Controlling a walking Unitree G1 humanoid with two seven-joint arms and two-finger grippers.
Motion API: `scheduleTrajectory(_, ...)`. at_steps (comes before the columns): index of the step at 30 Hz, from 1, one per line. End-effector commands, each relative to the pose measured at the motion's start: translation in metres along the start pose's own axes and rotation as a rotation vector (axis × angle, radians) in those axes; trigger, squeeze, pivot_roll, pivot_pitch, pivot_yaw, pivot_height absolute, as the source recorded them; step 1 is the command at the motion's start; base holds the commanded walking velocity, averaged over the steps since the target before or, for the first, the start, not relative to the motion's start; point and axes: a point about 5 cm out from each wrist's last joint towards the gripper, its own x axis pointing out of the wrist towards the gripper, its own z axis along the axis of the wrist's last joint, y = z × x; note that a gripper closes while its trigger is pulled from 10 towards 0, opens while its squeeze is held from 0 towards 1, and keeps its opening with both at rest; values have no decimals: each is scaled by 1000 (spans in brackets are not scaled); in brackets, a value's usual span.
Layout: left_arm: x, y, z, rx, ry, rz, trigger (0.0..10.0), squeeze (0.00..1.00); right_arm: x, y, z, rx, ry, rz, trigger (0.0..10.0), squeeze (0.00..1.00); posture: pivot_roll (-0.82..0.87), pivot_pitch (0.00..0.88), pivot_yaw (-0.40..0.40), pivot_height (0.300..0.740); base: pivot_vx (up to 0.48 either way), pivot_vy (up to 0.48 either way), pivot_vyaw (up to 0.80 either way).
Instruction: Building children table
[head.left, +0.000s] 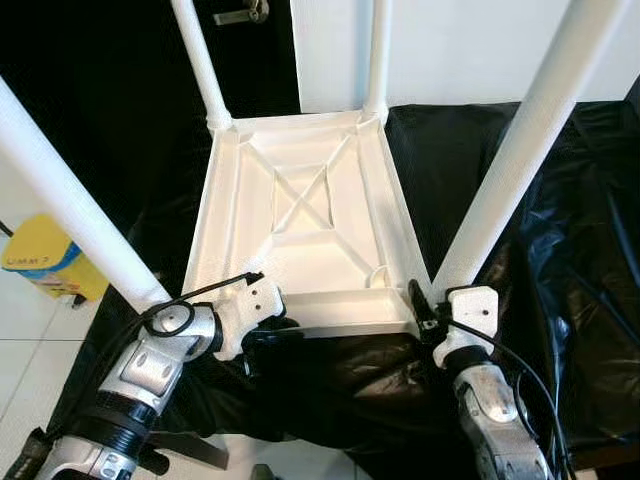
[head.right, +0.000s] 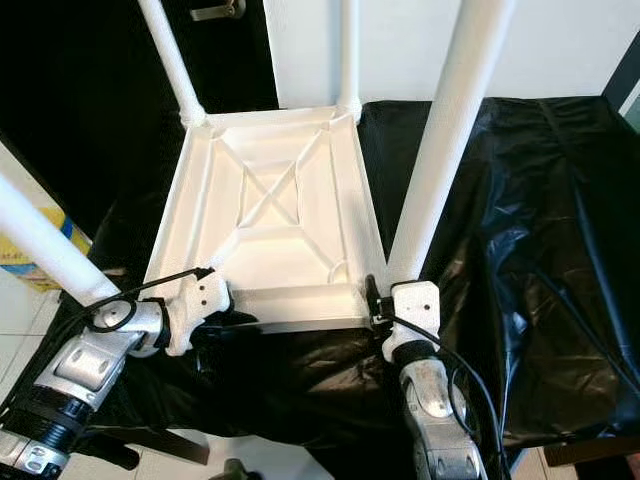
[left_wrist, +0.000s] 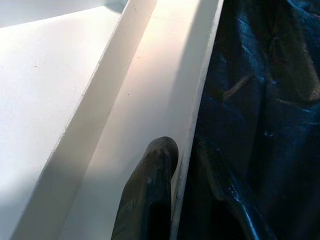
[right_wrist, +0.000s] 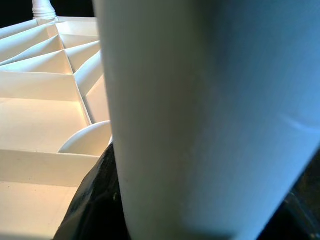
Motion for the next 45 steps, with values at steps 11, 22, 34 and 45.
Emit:
scheduleTrajectory(11,-28,36,3,-173,-105,458,10000,1000,6,-14,-3,-20,5,-9,10000,325,-137,80,31,740,0,0,0)
scheduleTrajectory(22,-21,18,26,-152,-197,449,10000,0,12,-13,9,38,-84,52,10000,0,-114,70,18,740,0,0,0)
scheduleTrajectory(34,-15,-7,70,-152,-542,578,10000,0,-2,-17,12,27,-124,90,10000,0,-126,67,27,740,0,0,0)
scheduleTrajectory(45,0,-19,64,-280,-599,716,10000,0,-4,-17,10,36,-130,89,10000,0,-130,48,30,740,0,0,0)
